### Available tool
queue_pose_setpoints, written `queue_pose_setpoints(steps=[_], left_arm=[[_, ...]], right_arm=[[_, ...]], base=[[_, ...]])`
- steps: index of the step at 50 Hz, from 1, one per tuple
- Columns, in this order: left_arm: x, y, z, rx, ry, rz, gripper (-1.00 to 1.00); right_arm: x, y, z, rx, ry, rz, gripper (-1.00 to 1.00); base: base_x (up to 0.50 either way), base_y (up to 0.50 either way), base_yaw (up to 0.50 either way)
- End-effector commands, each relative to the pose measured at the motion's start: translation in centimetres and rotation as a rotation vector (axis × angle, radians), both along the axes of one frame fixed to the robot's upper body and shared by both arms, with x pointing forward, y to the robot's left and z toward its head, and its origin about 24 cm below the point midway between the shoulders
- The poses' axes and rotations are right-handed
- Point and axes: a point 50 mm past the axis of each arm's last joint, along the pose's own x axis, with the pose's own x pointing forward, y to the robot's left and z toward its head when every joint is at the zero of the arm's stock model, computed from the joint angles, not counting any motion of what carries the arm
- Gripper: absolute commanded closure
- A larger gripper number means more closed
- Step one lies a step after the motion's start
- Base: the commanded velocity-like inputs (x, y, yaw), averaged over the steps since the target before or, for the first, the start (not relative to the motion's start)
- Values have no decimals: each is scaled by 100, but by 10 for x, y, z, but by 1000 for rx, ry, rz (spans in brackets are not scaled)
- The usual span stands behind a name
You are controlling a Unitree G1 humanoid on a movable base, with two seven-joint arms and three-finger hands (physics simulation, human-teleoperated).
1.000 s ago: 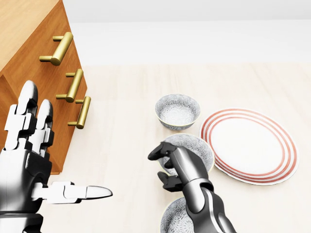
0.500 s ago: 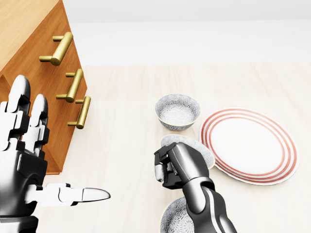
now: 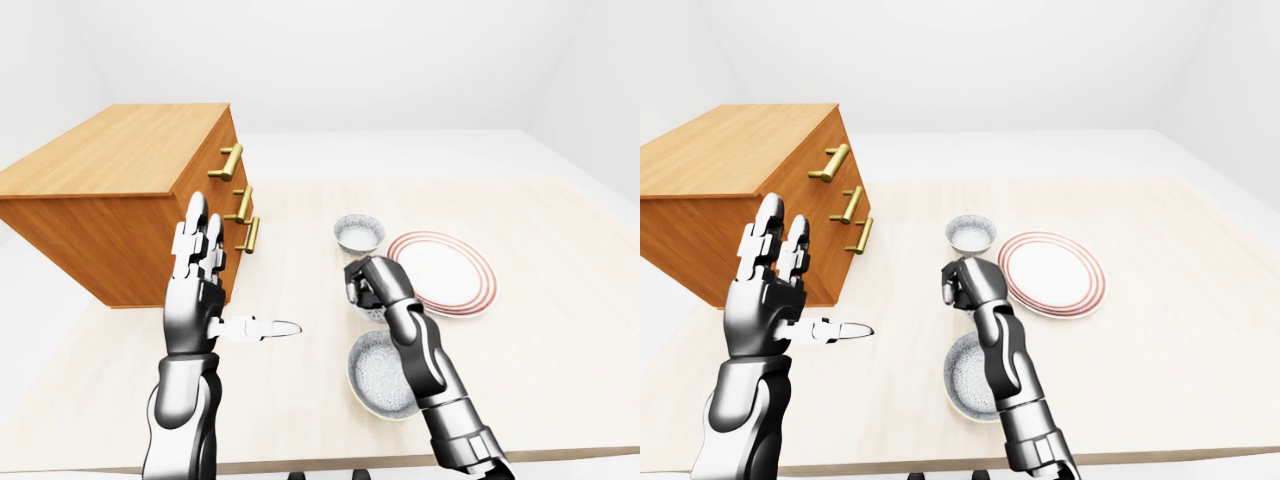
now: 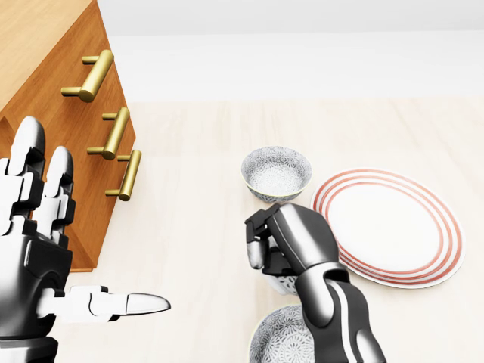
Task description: Put the bowl in the middle on the plate.
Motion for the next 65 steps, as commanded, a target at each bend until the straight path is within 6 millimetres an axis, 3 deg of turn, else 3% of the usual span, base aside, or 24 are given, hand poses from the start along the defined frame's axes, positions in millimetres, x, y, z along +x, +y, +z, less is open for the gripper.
queue_pose_setpoints(steps=[1, 22, 52, 65], left_arm=[[0, 1, -1, -3, 3, 0, -100], [2, 2, -2, -11, 11, 0, -100], [7, -1, -4, -10, 19, -2, -100], [10, -2, -6, -16, 26, -5, -100]], right_arm=[[0, -1, 18, -258, -89, -14, 100], [2, -12, 42, -426, -120, -55, 100], [27, -45, 74, -627, -92, -156, 100], [35, -58, 71, -666, -60, -184, 100]], base=[[0, 0, 0], [0, 0, 0], [0, 0, 0], [0, 0, 0]])
